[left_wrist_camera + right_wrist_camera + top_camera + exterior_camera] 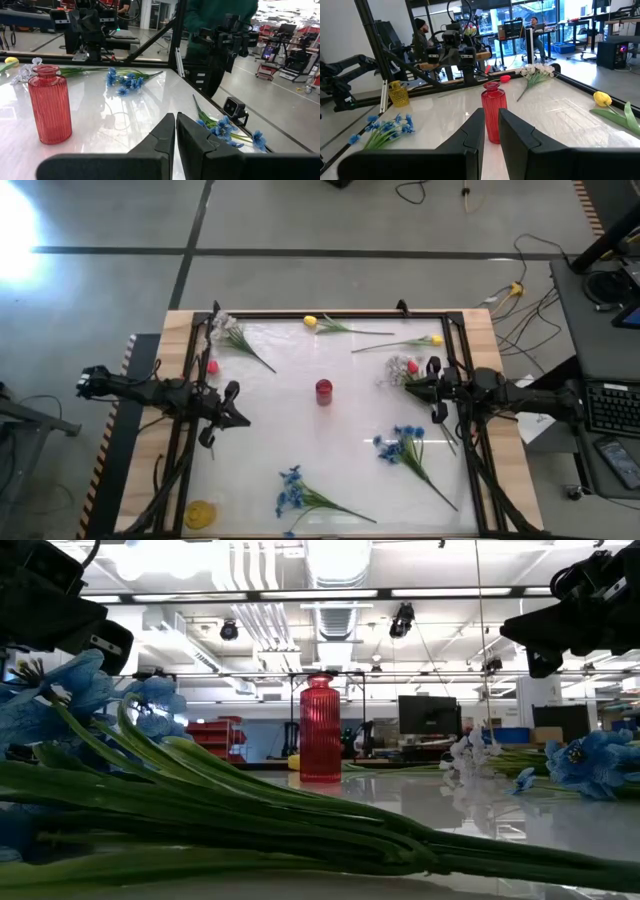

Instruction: Sort flowers into vase by color

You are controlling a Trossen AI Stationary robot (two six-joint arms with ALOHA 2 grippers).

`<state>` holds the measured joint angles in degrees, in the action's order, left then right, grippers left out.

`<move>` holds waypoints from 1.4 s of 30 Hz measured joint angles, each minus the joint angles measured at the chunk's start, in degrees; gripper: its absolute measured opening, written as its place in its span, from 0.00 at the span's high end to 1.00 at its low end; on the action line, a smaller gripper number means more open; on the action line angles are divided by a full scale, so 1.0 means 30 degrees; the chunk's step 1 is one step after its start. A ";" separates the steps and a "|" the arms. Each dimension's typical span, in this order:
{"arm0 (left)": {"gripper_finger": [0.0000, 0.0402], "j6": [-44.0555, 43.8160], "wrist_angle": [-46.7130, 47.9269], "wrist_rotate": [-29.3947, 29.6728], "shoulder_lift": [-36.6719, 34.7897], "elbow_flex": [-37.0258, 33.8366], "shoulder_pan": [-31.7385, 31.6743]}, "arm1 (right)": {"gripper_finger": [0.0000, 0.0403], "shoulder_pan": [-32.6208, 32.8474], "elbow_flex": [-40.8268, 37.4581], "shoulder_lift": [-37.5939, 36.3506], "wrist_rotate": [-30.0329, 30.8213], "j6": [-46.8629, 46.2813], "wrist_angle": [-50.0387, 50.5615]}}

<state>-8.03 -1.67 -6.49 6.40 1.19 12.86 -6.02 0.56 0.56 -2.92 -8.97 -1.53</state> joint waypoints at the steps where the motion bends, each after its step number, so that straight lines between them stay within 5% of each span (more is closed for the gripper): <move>1: 0.99 0.0005 -0.0007 -0.0005 0.0000 0.0000 0.0007 | 0.88 -0.0006 -0.0001 0.0003 0.0000 0.0000 0.0003; 17: 0.99 0.0000 -0.0007 -0.0005 0.0005 0.0000 0.0005 | 0.88 0.0000 -0.0002 0.0005 -0.0023 -0.0162 -0.0303; 26: 0.99 0.0000 0.0000 -0.0005 0.0005 0.0000 0.0000 | 0.88 0.0000 -0.0002 0.0205 0.1268 -0.9148 -0.3020; 29: 0.99 0.0000 -0.0007 0.0003 0.0005 0.0000 0.0000 | 0.88 0.0036 0.0019 0.0412 -0.0264 -0.9746 -0.4004; 42: 0.99 0.0007 -0.0007 -0.0005 0.0005 0.0000 0.0000 | 0.88 0.0044 0.7109 0.6101 0.2826 -0.8351 0.8838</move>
<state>-8.01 -1.69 -6.50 6.42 1.19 12.86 -5.89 21.89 18.87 5.56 -34.03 24.99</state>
